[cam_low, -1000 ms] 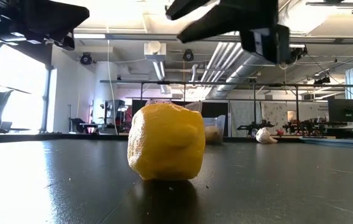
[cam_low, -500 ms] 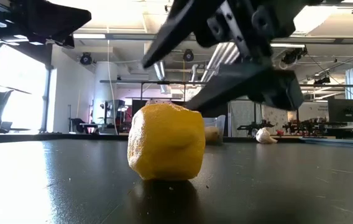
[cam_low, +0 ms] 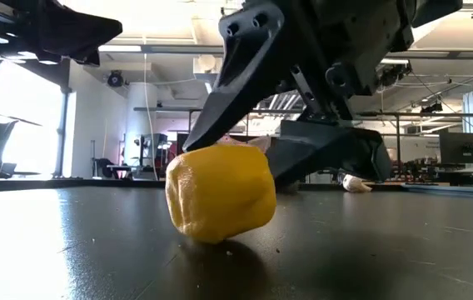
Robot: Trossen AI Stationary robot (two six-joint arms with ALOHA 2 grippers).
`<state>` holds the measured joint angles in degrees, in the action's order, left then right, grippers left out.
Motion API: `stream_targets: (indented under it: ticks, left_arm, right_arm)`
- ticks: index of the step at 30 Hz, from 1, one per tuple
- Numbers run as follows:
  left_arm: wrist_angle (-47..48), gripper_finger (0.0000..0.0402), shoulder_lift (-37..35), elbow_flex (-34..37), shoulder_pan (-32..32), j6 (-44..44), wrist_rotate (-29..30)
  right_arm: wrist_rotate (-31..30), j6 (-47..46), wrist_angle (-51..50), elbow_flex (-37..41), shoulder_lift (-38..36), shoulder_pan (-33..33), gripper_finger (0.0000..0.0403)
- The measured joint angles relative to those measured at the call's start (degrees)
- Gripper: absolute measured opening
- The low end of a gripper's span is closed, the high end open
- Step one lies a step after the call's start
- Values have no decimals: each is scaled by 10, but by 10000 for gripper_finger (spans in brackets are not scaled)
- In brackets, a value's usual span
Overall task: Sort produce into baskets
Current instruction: Put the lemon into the transparent bin
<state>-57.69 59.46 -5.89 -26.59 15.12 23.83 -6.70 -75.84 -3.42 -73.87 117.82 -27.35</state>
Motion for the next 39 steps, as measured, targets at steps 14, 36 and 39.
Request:
stream_targets:
  ticks: [14, 36, 39]
  left_arm:
    - [8, 0, 0, 0, 0, -15, 1]
    - [8, 0, 0, 0, 1, 3, 8]
    - [9, 0, 0, 0, 8, 1, 8]
  right_arm:
    - [-37, 141, -26, 0, -15, 20, 68]
    - [-261, 518, -250, 1, -112, 291, 68]
    - [-263, 622, -213, 1, -113, 334, 68]
